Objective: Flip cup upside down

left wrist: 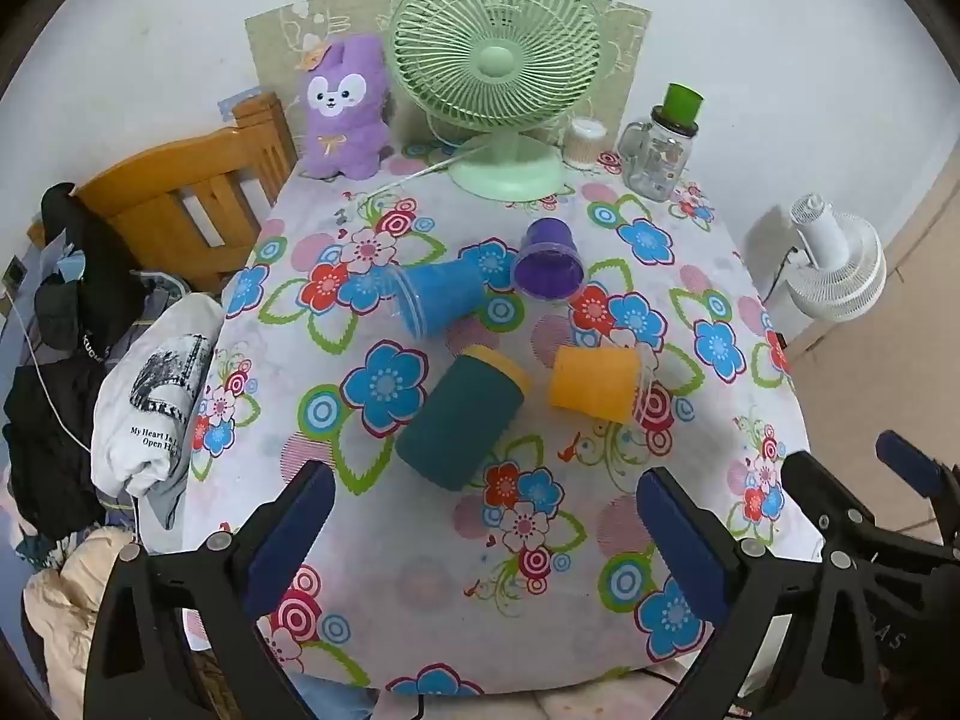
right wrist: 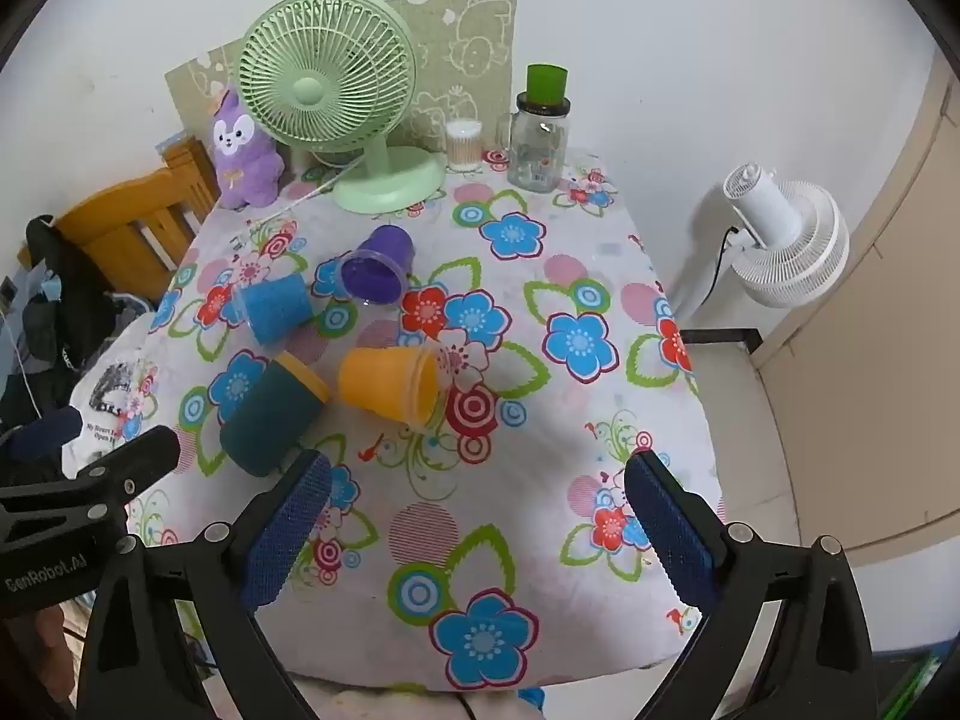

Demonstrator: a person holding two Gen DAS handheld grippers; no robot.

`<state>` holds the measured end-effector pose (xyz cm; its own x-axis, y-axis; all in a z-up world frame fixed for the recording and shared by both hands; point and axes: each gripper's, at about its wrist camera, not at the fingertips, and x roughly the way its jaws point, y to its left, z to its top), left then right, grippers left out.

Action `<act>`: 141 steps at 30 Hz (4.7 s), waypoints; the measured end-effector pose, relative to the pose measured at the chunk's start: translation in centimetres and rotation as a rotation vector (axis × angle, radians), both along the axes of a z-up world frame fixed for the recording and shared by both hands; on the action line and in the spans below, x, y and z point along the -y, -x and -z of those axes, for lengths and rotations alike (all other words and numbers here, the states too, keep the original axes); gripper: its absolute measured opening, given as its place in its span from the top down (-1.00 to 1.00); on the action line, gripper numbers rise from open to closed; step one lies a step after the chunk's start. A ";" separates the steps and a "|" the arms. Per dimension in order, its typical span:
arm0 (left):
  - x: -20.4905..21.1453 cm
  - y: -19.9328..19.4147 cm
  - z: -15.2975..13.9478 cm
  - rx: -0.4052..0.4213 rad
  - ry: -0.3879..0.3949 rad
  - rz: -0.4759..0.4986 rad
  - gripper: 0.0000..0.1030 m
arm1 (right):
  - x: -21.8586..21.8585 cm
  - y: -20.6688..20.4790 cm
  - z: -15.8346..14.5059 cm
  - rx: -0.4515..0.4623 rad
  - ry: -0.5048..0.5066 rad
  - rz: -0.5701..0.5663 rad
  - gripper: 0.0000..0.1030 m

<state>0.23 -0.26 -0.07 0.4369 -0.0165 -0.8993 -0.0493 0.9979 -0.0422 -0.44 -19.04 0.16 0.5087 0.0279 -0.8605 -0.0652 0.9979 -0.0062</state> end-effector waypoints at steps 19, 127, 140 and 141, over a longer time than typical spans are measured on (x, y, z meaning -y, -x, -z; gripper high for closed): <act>-0.1 1.3 -0.7 0.025 -0.022 -0.009 -0.96 | 0.1 0.7 -0.5 0.002 -0.035 0.002 -0.93; -1.3 -9.8 17.5 -0.247 -0.054 0.232 -0.79 | -3.8 -9.7 14.6 -0.260 0.016 0.081 -0.93; -0.1 -8.7 17.8 -0.269 -0.057 0.165 -0.43 | -3.7 -9.6 14.2 -0.265 0.014 0.019 -0.93; 0.2 -8.3 17.5 -0.267 -0.055 0.153 -0.42 | -3.6 -9.6 14.0 -0.263 0.016 0.009 -0.93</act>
<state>8.57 -0.43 -17.54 0.1809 -0.0121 -0.9834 0.0991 0.9951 0.0060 9.13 -15.40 -13.88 0.2672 0.0103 -0.9636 -0.0580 0.9983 -0.0055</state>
